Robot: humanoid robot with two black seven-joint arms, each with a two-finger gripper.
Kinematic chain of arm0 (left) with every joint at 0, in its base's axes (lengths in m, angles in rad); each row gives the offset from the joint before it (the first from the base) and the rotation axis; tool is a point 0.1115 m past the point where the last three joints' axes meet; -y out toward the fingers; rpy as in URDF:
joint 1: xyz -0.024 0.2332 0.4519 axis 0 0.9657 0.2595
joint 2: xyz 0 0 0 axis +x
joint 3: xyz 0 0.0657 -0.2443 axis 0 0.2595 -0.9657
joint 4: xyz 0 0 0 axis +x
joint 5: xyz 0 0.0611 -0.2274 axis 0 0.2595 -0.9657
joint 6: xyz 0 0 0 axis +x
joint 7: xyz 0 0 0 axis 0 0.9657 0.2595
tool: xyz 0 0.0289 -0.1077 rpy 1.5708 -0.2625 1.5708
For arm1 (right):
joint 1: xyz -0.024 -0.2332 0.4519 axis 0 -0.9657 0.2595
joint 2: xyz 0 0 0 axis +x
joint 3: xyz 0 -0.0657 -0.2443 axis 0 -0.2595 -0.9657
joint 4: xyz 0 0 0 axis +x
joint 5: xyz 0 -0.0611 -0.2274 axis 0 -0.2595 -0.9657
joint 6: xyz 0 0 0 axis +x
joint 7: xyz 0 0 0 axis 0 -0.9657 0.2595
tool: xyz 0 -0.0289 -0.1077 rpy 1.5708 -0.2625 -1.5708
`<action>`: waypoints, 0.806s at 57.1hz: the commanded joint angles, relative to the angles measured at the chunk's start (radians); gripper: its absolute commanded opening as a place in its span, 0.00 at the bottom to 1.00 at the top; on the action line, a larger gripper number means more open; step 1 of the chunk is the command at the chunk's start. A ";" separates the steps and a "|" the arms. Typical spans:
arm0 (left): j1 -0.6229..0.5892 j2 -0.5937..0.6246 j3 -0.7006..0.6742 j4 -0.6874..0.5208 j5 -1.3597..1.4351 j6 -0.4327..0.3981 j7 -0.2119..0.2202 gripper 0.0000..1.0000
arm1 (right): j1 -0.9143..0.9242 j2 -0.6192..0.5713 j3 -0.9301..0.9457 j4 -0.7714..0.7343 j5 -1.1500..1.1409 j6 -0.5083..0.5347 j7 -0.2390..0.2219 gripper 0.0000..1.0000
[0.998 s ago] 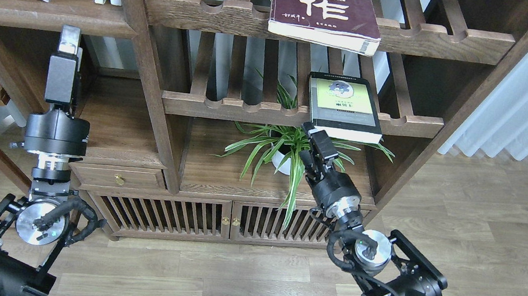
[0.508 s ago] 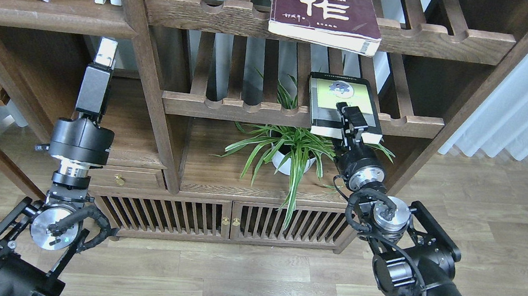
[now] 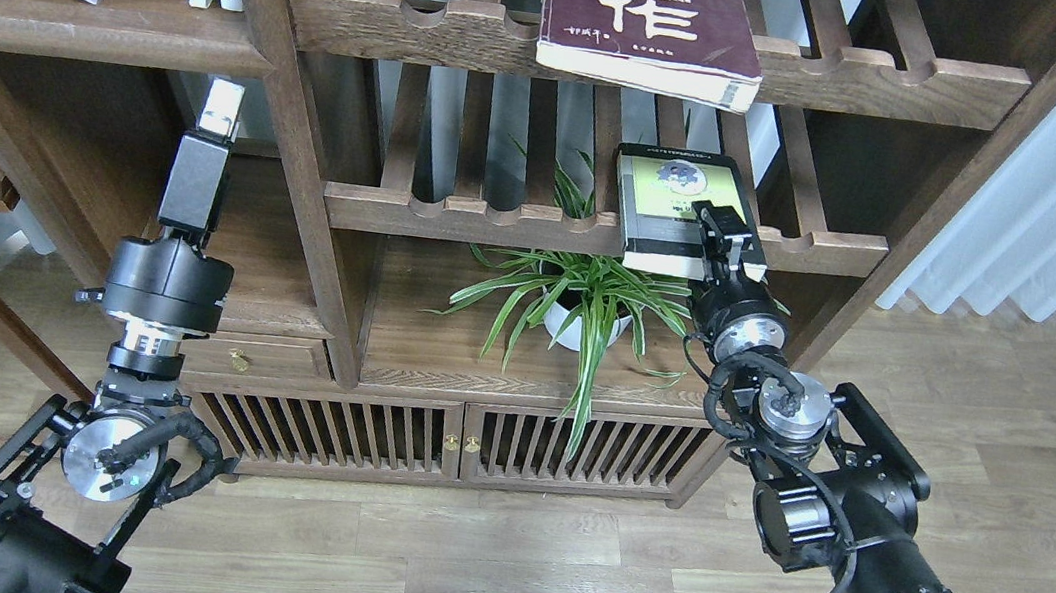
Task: Organize books on shelf
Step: 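Tilt the green-covered book up and pull it off the shelf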
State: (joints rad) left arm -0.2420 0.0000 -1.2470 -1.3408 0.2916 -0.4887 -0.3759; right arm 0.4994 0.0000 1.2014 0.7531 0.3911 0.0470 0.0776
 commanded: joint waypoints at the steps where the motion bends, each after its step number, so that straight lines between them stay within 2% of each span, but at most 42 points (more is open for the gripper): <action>1: 0.003 0.000 0.000 0.000 0.000 0.000 0.000 1.00 | -0.010 0.000 0.000 0.000 0.002 0.071 -0.001 0.22; 2: 0.007 0.000 0.001 0.008 0.001 0.000 -0.001 1.00 | -0.019 0.000 0.000 -0.005 0.002 0.121 -0.002 0.11; 5: 0.012 0.000 0.003 0.011 0.000 0.000 -0.001 1.00 | -0.022 0.000 -0.002 -0.006 0.003 0.155 -0.007 0.05; 16: 0.012 0.000 0.011 0.022 -0.002 0.000 0.000 1.00 | -0.039 0.000 -0.009 0.002 0.017 0.234 -0.027 0.05; 23: 0.007 0.000 0.034 0.038 -0.020 0.000 0.026 1.00 | -0.078 0.000 -0.011 0.025 0.020 0.307 -0.081 0.05; 27: 0.009 0.000 0.047 0.042 -0.064 0.000 0.075 0.99 | -0.104 0.000 -0.008 0.045 0.022 0.349 -0.116 0.05; 33: 0.010 0.000 0.087 0.042 -0.169 0.000 0.190 0.99 | -0.150 0.000 -0.005 0.109 0.061 0.407 -0.153 0.05; 42: 0.007 0.021 0.133 0.042 -0.236 0.000 0.287 0.99 | -0.205 0.000 -0.011 0.199 0.083 0.441 -0.208 0.05; 46: 0.007 0.035 0.142 0.042 -0.267 0.000 0.327 0.99 | -0.220 0.000 -0.017 0.219 0.083 0.442 -0.216 0.05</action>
State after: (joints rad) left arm -0.2321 0.0122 -1.1255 -1.2991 0.0751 -0.4887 -0.1167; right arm 0.3092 -0.0001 1.1931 0.9293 0.4707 0.4774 -0.1149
